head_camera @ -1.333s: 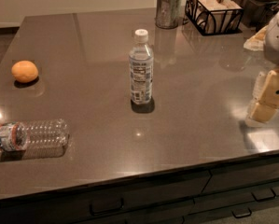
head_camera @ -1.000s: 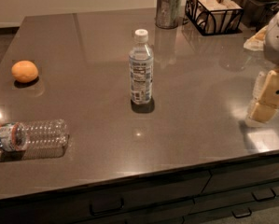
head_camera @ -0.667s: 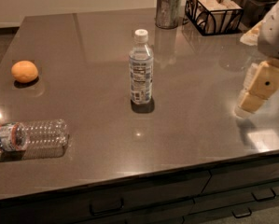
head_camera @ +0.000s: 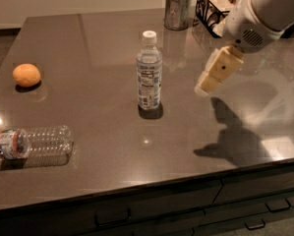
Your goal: Move blue plastic bottle near water bottle
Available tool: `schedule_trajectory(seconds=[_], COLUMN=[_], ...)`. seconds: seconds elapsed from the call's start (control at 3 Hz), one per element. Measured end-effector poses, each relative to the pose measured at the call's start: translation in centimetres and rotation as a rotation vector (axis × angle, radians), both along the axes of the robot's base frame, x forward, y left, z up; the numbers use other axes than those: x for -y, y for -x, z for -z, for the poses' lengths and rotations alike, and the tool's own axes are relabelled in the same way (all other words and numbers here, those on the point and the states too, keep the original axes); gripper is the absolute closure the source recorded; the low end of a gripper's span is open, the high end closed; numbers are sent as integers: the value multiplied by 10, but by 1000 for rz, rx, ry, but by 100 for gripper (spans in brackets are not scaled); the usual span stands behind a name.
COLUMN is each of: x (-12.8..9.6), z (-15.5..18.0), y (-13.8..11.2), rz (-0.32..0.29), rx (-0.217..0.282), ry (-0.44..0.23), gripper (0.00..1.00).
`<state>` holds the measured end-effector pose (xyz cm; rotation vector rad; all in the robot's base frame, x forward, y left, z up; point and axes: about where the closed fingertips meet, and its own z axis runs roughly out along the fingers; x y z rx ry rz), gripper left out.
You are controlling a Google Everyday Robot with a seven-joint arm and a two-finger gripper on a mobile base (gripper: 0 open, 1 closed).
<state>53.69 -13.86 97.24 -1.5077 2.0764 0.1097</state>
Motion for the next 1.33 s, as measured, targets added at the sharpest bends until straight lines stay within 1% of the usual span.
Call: schedule_trajectory(seconds=[0.33, 0.67, 1.0, 1.33], x=[-34, -65, -93, -113], z=[8, 9, 15, 18], y=[-26, -38, -41, -37], rz=[-31, -72, -116, -158], rx=[7, 9, -8, -27], ry=[-90, -166, -221, -253], gripper=[0, 0, 0, 0])
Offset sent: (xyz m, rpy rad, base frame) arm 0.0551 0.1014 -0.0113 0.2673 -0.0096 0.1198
